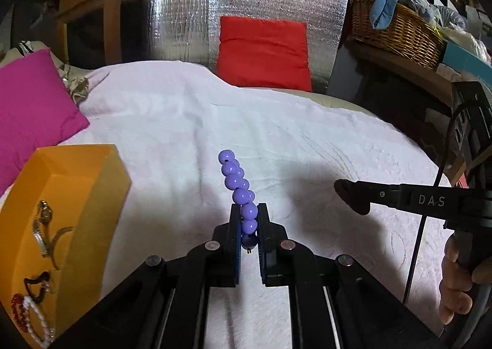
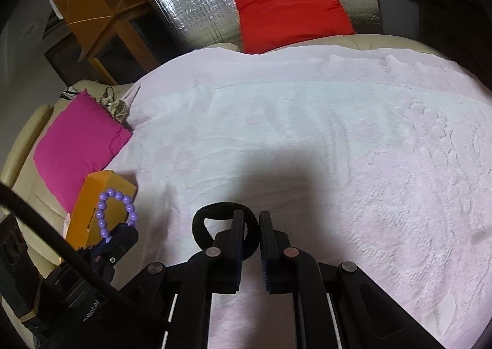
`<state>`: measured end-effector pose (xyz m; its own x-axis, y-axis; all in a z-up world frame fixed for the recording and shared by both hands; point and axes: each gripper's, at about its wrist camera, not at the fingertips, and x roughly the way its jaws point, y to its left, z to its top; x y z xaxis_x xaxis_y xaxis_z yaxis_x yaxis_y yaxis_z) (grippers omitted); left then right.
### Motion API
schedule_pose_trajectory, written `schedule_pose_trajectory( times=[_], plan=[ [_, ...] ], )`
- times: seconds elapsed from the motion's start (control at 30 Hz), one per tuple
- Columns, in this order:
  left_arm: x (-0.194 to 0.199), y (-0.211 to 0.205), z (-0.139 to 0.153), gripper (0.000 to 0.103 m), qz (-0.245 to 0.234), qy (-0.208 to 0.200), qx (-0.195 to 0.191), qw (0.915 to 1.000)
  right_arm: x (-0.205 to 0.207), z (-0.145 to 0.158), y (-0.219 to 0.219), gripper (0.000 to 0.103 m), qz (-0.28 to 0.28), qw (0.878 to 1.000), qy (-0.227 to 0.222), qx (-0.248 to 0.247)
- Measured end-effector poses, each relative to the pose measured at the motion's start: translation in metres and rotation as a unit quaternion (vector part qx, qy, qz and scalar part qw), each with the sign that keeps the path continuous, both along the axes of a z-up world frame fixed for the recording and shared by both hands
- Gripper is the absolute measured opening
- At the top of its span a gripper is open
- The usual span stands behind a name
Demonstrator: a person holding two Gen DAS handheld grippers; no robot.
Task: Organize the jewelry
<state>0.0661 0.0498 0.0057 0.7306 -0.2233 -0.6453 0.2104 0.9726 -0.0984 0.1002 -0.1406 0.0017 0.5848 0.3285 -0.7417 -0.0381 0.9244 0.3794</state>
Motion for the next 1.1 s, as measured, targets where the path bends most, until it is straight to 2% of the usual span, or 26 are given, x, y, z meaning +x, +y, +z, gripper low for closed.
schedule_pose_trajectory(
  times=[0.43, 0.57, 0.73, 0.8, 0.87, 0.9, 1.1],
  plan=[
    [0.001, 0.007, -0.006, 0.009, 0.008, 0.015, 0.014, 0.9998, -0.001, -0.002, 0.009, 0.011, 0.0, 1.0, 0.005, -0.015],
    [0.008, 0.001, -0.016, 0.01, -0.001, 0.035, 0.023, 0.9991, 0.003, -0.01, 0.005, 0.011, -0.009, 0.999, 0.018, -0.037],
    [0.02, -0.004, -0.035, 0.01, -0.002, 0.081, 0.028, 0.9963, 0.007, -0.021, -0.004, 0.014, -0.026, 0.997, 0.039, -0.064],
    [0.025, -0.002, -0.041, 0.022, -0.002, 0.099, 0.025, 0.9947, 0.009, -0.024, -0.01, 0.014, -0.03, 0.997, 0.05, -0.058],
    [0.024, -0.002, -0.044, 0.051, 0.0, 0.102, 0.03, 0.9943, 0.012, -0.025, -0.017, 0.014, -0.037, 0.996, 0.062, -0.048],
    [0.024, -0.002, -0.046, 0.056, 0.001, 0.102, 0.034, 0.9942, 0.012, -0.025, -0.019, 0.016, -0.037, 0.996, 0.066, -0.042],
    [0.023, -0.005, -0.05, 0.057, -0.003, 0.108, 0.048, 0.993, 0.012, -0.024, -0.024, 0.035, -0.036, 0.996, 0.073, -0.028]
  ],
)
